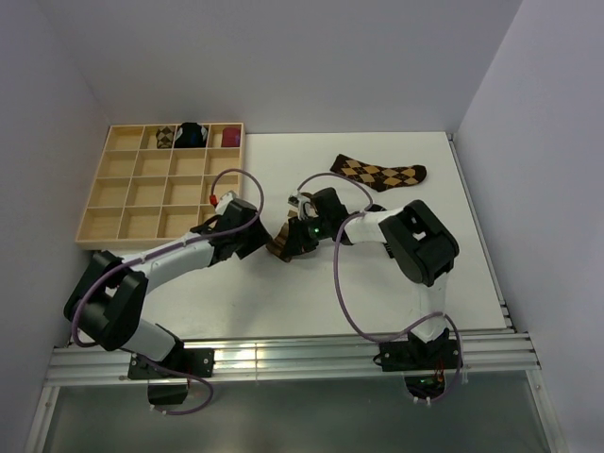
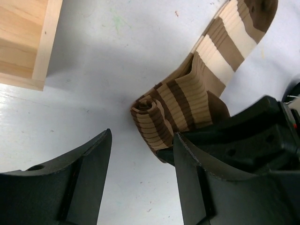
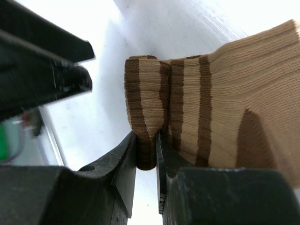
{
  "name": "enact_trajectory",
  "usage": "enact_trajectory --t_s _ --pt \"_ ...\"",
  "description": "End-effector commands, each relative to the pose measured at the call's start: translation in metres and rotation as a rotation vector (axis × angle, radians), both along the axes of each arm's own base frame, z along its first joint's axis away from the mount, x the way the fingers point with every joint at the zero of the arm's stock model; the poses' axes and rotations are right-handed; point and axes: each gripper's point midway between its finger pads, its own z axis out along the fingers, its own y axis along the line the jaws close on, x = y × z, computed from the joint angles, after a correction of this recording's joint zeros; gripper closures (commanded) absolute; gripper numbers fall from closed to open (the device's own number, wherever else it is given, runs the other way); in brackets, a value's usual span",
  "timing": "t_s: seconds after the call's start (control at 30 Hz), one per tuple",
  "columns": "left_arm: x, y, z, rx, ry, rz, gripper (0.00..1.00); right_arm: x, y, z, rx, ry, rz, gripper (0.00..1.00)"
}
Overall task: Roll the socks
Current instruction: Roll the sock at the center of the board.
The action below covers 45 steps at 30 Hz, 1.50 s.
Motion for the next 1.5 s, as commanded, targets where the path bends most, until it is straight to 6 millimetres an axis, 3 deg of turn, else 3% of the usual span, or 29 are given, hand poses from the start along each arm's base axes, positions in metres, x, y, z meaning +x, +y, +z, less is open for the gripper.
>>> enact_trajectory --t_s 0.0,0.27,0.8,0.97,1.07,1.23,1.33,1.37,1.47 --pt "0.004 -0.014 0.007 -0.077 -0.034 -0.008 0.41 -0.016 0.003 -0.004 0.043 0.179 0.041 0.98" --pt "0.003 -0.026 -0.008 -0.099 0.002 -0.008 0.42 -0.006 -0.002 -0.01 0.029 0.225 0.004 0.94" --pt "-0.008 -0.019 -0.043 -0.077 0.097 0.044 0.49 -0.001 -0.003 -0.017 0.019 0.255 -0.031 0.91" --pt "-0.012 -0.018 -0.056 -0.059 0.129 0.045 0.55 0.0 -0.003 -0.015 0.019 0.246 -0.048 0.88" --pt "-0.013 -0.018 -0.06 -0.044 0.144 0.041 0.61 0.001 -0.005 -0.011 0.021 0.226 -0.054 0.84" --pt "-0.016 -0.016 -0.067 -0.015 0.168 0.035 0.74 0.006 -0.007 0.002 0.037 0.125 -0.066 0.65" --pt "-0.018 -0.011 -0.071 0.043 0.2 0.027 0.81 0.017 -0.018 0.021 -0.006 -0.057 -0.138 0.55" --pt "-0.015 -0.013 -0.069 0.043 0.194 0.021 0.82 0.017 -0.018 0.021 -0.007 -0.058 -0.138 0.55" --pt "-0.016 -0.015 -0.069 0.068 0.215 -0.005 0.84 0.022 -0.026 0.046 -0.029 -0.225 -0.199 0.49"
